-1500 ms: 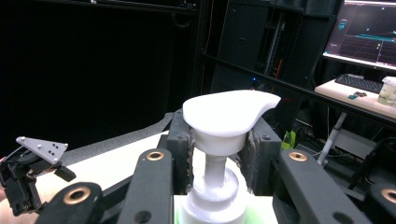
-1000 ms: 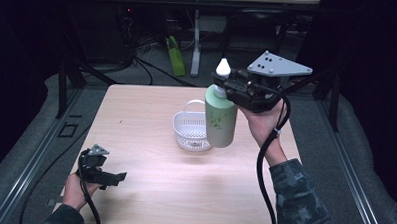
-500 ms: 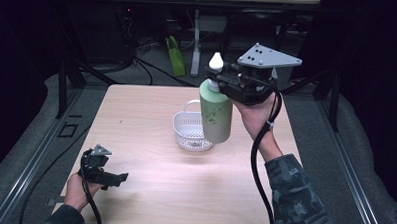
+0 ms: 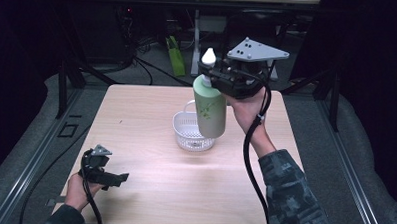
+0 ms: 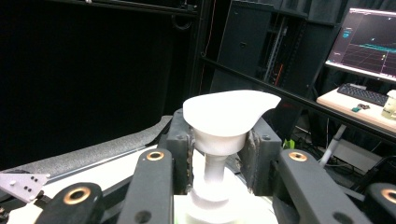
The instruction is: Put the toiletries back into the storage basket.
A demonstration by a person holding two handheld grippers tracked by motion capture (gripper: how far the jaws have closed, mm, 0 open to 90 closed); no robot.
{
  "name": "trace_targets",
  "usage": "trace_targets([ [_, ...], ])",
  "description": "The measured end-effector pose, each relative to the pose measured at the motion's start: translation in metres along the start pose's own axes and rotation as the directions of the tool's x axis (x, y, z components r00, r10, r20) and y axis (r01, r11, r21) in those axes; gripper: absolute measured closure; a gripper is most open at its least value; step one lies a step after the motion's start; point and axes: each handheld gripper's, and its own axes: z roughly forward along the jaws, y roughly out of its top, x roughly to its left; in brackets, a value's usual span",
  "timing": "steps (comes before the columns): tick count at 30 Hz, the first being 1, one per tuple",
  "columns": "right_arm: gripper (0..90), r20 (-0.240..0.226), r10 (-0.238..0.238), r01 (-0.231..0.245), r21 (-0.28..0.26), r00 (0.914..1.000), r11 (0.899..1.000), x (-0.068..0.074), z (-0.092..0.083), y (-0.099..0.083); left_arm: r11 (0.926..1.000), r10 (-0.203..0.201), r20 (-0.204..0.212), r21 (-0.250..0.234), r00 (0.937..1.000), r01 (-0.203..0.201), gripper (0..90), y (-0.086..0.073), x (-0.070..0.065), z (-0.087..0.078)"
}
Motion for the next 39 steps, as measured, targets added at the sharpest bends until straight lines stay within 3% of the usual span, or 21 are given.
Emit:
trace_targets([
  [39,67.7,0.039,0.040,-0.040,0.008,0.9984,0.999,-0.011,0.042,-0.009,1.0000,0.000,0.005,-0.003,1.0000,0.000,0.1,0.000,0.001,0.001],
])
